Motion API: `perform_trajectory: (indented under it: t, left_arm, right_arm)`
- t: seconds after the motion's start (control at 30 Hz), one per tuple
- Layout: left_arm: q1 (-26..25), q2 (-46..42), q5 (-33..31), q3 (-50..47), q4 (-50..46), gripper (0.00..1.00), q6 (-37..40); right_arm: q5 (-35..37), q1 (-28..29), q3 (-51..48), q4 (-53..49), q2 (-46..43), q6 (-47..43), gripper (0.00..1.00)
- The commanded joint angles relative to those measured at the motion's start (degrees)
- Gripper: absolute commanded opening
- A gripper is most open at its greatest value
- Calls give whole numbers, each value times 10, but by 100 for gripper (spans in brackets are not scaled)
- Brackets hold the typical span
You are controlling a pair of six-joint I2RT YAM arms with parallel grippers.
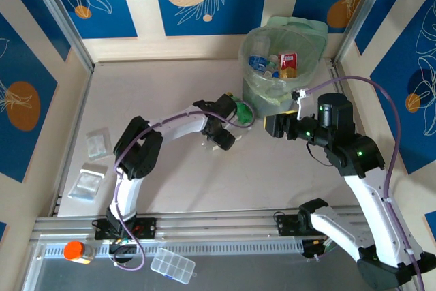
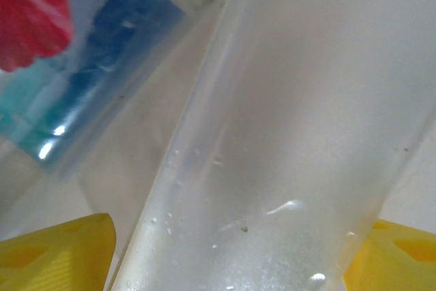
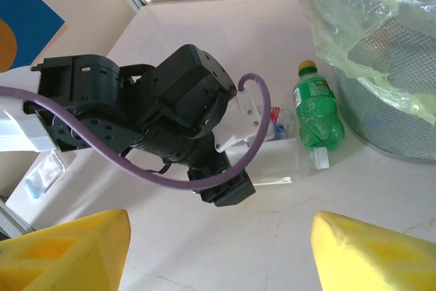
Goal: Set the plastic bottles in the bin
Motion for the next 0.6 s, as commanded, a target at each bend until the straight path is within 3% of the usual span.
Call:
perform_trajectory:
  t: [0.0,0.23,0.43,0.57]
  left_arm:
    - [-12,-18,-22,-12,-11,80,10]
    - [-12,0,-18,-18,-4,70,7]
    - [-12,-35,-11,-49,7,53,2]
    - [-15,-69,-7,-76,6,50,-4]
  right_arm:
    - [4,5,-7,1,1,-8,70]
    - [3,5,-8,-1,3,-8,70]
    - [2,5,-7,-8,-5,-5,70]
    - [-2,2,-8,-4,-15,0,70]
